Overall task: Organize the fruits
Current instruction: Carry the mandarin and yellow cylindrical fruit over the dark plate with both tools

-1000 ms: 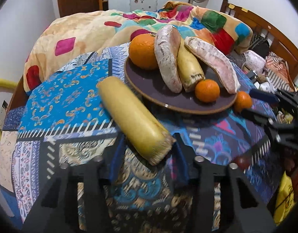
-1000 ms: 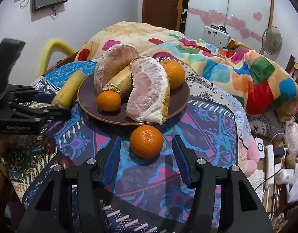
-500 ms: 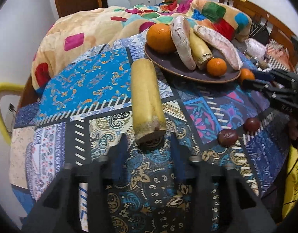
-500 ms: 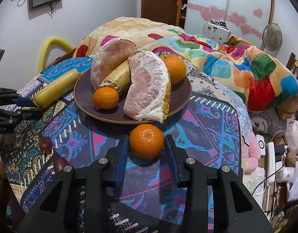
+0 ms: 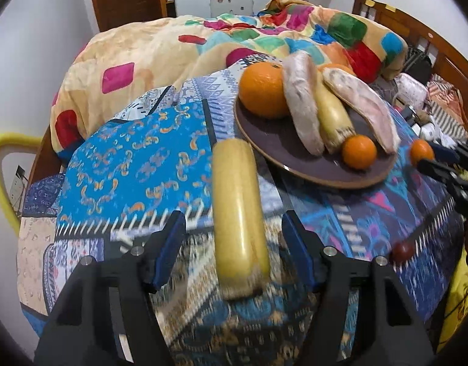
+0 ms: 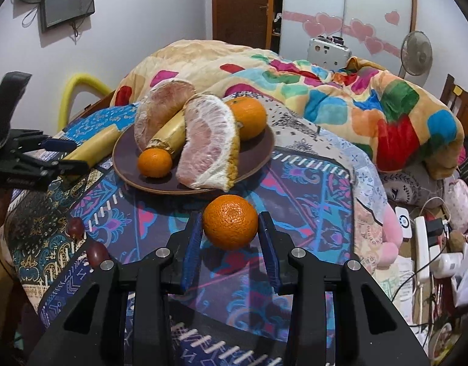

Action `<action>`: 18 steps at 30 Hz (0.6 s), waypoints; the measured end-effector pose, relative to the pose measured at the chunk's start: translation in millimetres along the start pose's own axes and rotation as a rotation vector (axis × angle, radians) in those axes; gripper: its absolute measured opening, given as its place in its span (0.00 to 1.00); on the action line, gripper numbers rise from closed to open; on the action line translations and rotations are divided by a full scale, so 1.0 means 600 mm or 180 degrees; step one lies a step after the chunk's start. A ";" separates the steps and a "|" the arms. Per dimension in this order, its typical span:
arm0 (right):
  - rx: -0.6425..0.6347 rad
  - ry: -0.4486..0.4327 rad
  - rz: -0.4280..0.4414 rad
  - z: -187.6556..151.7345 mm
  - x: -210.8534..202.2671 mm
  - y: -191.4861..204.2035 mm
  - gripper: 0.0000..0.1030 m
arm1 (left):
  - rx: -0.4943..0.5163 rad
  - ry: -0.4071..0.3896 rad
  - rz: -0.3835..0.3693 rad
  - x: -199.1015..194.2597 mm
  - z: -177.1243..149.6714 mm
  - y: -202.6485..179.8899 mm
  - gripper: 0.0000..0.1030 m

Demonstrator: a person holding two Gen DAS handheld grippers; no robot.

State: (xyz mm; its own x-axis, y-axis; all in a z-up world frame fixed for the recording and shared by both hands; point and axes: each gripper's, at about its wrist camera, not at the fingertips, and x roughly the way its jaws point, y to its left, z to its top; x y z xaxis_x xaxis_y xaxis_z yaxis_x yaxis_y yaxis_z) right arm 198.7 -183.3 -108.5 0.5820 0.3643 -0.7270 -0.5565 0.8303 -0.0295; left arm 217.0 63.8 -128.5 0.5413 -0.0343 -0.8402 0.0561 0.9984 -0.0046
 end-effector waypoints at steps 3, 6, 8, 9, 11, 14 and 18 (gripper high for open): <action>0.0030 -0.0017 -0.0026 0.001 -0.002 -0.010 0.33 | -0.0076 0.0004 -0.0031 0.016 0.017 0.006 0.62; 0.0061 -0.0014 -0.0042 0.001 0.001 -0.018 0.33 | -0.0059 -0.0006 -0.0076 0.026 0.027 0.002 0.50; 0.0080 -0.0003 -0.0043 0.002 0.006 -0.022 0.33 | -0.0026 0.0021 -0.0096 0.035 0.032 -0.001 0.38; 0.0084 0.0002 -0.0043 0.003 0.008 -0.022 0.33 | -0.0013 0.0031 -0.0049 0.038 0.032 -0.002 0.35; 0.0085 -0.0002 -0.0044 0.004 0.008 -0.023 0.33 | 0.0007 0.0014 -0.0015 0.038 0.033 -0.004 0.35; 0.0089 -0.0040 -0.0041 0.009 0.006 -0.024 0.33 | -0.0013 -0.0014 -0.0036 0.028 0.031 -0.002 0.34; 0.0104 -0.0101 -0.0041 0.021 0.001 -0.025 0.33 | 0.0037 -0.0153 0.0000 -0.005 0.031 -0.007 0.34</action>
State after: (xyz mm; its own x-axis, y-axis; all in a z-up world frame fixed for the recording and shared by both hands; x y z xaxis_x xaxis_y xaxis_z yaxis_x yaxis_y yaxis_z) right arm 214.8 -190.2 -100.0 0.6079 0.3662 -0.7045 -0.5295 0.8482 -0.0160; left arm 230.7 59.2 -116.1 0.5809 -0.0366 -0.8131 0.0657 0.9978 0.0020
